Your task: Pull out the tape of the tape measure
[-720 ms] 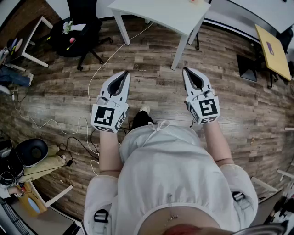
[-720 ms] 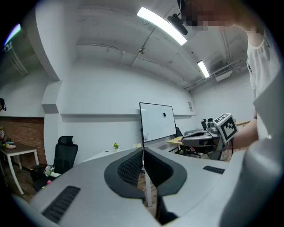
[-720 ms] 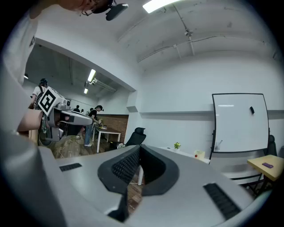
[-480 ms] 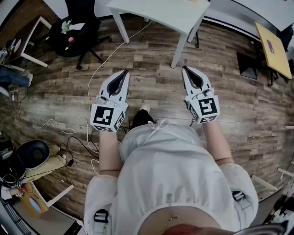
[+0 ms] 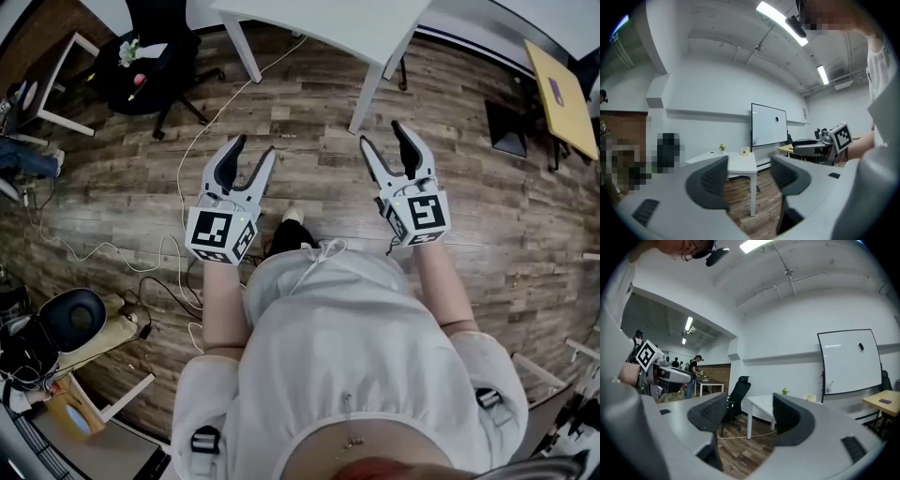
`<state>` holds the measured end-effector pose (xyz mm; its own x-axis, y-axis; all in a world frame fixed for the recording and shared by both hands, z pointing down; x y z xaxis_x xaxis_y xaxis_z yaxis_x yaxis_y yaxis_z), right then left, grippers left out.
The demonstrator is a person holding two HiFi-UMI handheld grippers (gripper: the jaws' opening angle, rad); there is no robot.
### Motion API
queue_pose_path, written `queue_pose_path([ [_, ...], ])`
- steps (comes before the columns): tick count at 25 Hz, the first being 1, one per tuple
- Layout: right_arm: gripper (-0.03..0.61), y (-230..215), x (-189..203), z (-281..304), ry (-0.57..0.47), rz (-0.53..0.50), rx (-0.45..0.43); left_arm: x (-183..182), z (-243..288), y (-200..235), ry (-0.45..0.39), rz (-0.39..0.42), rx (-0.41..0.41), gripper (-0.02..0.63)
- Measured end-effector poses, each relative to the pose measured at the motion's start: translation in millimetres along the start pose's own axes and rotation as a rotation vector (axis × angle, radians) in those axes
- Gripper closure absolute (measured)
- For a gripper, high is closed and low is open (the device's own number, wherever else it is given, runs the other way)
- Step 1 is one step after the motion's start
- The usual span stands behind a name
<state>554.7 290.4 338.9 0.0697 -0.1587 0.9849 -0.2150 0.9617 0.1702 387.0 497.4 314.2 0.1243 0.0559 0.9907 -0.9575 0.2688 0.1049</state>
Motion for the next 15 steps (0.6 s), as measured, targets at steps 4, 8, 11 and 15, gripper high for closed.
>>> queue_pose_path([
  [4, 0.193, -15, 5, 24, -0.007, 0.018, 0.015, -3, 12, 22, -0.019, 0.0, -0.045, 0.262],
  [8, 0.192, -22, 10, 57, 0.009, 0.008, 0.006, -9, 31, 50, -0.037, 0.007, -0.075, 0.262],
  [11, 0.192, -21, 20, 84, 0.031, 0.01, 0.005, -4, 47, 76, -0.018, 0.021, -0.079, 0.262],
  [15, 0.192, -22, 25, 139, 0.053, 0.004, 0.016, -3, 77, 126, -0.006, 0.013, -0.065, 0.262],
])
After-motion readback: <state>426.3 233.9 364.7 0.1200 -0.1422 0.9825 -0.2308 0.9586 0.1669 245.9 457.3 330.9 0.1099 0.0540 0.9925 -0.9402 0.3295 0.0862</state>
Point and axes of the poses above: the fingertips, and each gripper's own axes: z forward along the fingers, y to its left, x out of its underside, the point moved 6 cm from there along -z, backward along the fingers, and after that the axes turned 7 degrees about -z, right-handed, at the moved point
